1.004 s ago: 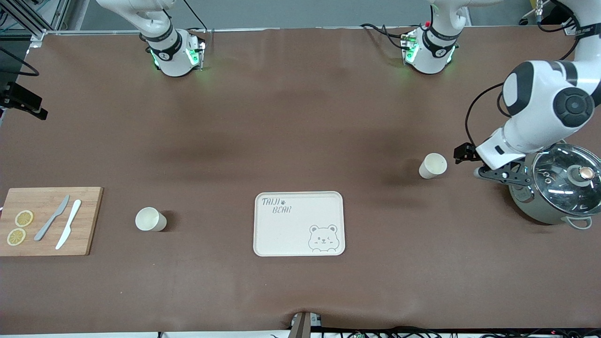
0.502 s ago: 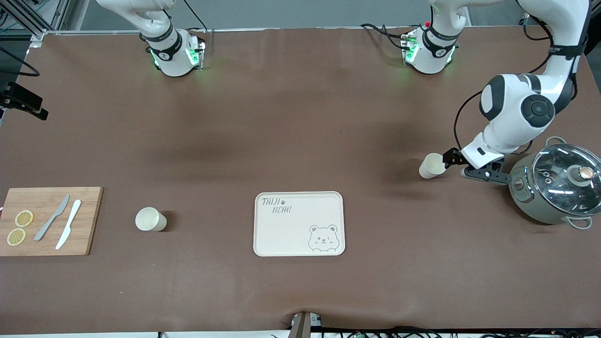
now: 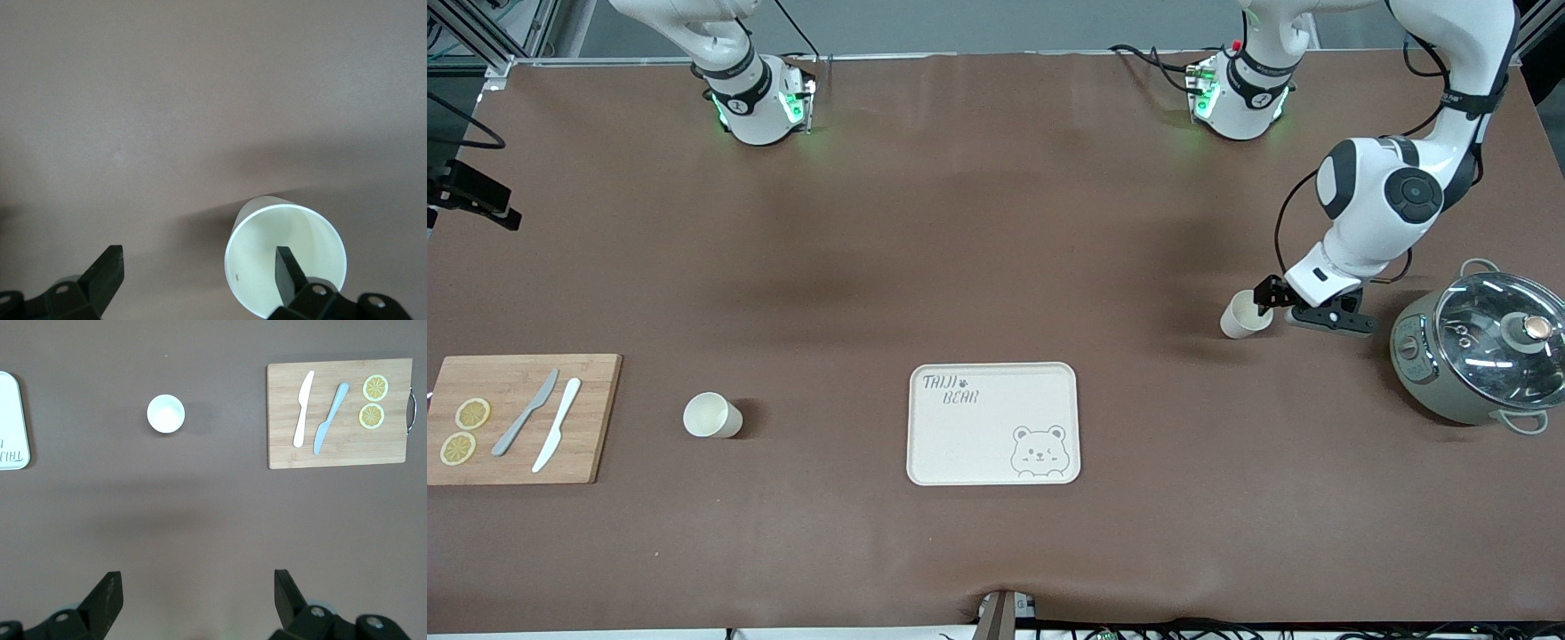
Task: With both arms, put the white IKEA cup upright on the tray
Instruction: 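Lower the left gripper around the cup rim and close it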
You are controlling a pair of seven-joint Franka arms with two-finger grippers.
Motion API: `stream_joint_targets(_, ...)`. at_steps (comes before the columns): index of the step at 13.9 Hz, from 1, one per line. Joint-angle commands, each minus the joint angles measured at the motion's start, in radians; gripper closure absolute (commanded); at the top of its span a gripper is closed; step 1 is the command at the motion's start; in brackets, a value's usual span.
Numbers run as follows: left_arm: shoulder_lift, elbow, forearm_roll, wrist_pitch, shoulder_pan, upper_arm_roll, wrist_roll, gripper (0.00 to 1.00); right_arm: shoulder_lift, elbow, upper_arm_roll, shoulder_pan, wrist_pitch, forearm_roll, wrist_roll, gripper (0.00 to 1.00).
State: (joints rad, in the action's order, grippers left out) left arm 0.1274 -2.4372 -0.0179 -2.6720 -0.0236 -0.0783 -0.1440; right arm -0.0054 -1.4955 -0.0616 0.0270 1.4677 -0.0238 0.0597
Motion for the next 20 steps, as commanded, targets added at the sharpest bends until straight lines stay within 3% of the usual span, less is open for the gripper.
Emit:
stream_joint_targets(1,-0.009,-0.026,-0.016,-0.029,0.002,-0.006,0.034,0.00,0.008,0.018,0.009,0.008,-0.010,-0.016,-0.004,0.00)
stream_joint_targets(5,0.083,-0.016,-0.016,-0.132,0.014,-0.008,0.034,0.00,0.008,0.018,0.009,0.004,-0.012,-0.016,-0.003,0.00)
stream_joint_targets(11,0.129,0.001,-0.017,-0.141,0.019,-0.008,0.035,0.00,0.008,0.017,0.009,0.002,-0.012,-0.016,-0.001,0.00)
stream_joint_targets(12,0.129,0.001,-0.014,-0.141,0.027,-0.008,0.067,0.14,0.008,0.017,0.009,0.002,-0.012,-0.016,-0.001,0.00)
stream_joint_targets(13,0.126,-0.006,-0.022,-0.141,0.042,-0.006,0.142,0.97,0.010,0.017,0.009,0.002,-0.012,-0.016,-0.003,0.00)
stream_joint_targets(20,0.129,0.001,-0.071,-0.141,0.063,-0.005,0.159,1.00,0.013,0.017,0.011,0.007,-0.001,-0.010,-0.003,0.00)
